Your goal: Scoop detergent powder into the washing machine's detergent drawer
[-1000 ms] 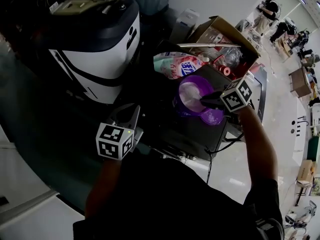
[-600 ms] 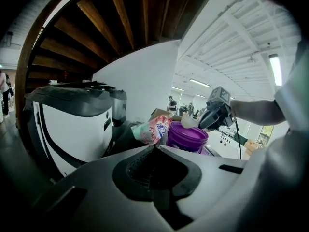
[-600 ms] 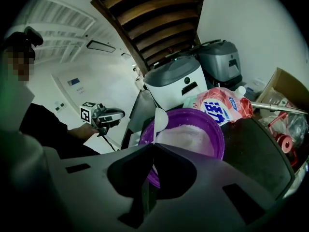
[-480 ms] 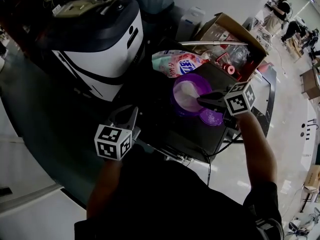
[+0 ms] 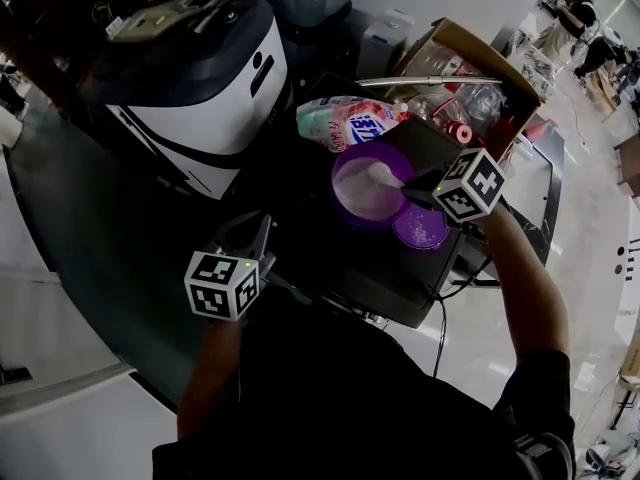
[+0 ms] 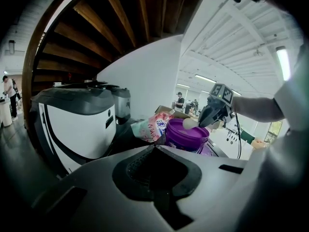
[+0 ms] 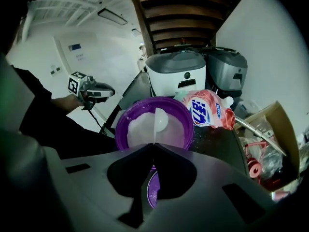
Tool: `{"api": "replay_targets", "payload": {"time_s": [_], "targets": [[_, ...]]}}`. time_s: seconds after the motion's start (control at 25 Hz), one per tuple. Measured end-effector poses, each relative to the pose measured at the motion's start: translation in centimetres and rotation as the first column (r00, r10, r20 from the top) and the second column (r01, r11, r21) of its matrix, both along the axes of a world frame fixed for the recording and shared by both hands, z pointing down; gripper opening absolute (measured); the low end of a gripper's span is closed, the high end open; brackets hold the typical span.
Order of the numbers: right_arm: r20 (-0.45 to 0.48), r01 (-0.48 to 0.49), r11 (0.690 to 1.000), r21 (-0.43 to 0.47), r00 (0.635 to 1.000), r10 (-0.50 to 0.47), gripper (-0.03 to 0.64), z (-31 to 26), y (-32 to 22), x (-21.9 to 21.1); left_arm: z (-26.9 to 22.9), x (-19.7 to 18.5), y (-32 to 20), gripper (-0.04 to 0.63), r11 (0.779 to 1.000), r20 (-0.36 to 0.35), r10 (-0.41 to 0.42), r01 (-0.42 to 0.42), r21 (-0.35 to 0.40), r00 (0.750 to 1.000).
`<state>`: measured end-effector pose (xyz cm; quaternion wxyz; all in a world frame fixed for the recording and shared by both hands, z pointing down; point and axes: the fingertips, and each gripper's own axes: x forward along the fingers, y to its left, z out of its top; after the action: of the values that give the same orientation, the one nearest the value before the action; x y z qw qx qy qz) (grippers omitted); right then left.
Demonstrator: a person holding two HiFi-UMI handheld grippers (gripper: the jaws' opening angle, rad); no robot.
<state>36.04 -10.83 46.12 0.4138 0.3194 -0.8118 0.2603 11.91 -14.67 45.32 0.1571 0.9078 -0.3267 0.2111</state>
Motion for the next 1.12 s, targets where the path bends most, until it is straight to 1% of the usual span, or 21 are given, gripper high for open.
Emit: {"api": "replay_targets", "payload": {"time_s": [0.28, 0.4, 0.6, 0.68, 0.88, 1.0, 1.12], "targets": [[-0.063, 0.091, 0.996, -0.023, 0.994, -0.093, 0.018, 0.7, -0.8, -0.5, -0.4, 1.6, -0.3, 0.008, 1.000, -0.009, -0.009, 0.009, 0.013, 1.000], [-0.074, 0.119, 0.992, -0.036, 0.990, -0.122, 0.018, 1.1, -0.7, -0.9, -0.4, 2.0, -0.1, 0.008, 1.000, -0.007, -0.005, 0.005, 0.011, 1.000], [-0.088, 0.138, 0.989, -0.057, 0.986, -0.143, 0.018, 1.6, -0.7, -2.3, -0.1, 2.1, -0.5, 0.008, 1.000, -0.022, 0.001, -0.001, 0.007, 1.000], [-0.115, 0.151, 0.986, -0.073, 0.981, -0.158, 0.018, 2.0, -0.3, -2.8, -0.1, 2.0, -0.6, 0.008, 1.000, -0.030, 0.007, -0.007, 0.006, 1.000], [-0.162, 0.163, 0.978, -0.130, 0.970, -0.183, 0.018, 2.4, 0.1, -3.4, -0.6, 0.9, -1.0, 0.008, 1.000, -0.037, 0.024, -0.023, 0.020, 0.999], [-0.210, 0.160, 0.974, -0.162, 0.959, -0.193, 0.018, 2.7, 0.1, -3.4, -0.5, -0.4, -1.1, 0.008, 1.000, -0.038, 0.024, -0.024, 0.018, 0.999], [-0.232, 0.163, 0.968, -0.194, 0.951, -0.206, 0.018, 2.9, 0.4, -4.2, -0.3, -1.9, -1.1, 0.009, 1.000, -0.043, 0.025, -0.024, 0.016, 0.999]]}}
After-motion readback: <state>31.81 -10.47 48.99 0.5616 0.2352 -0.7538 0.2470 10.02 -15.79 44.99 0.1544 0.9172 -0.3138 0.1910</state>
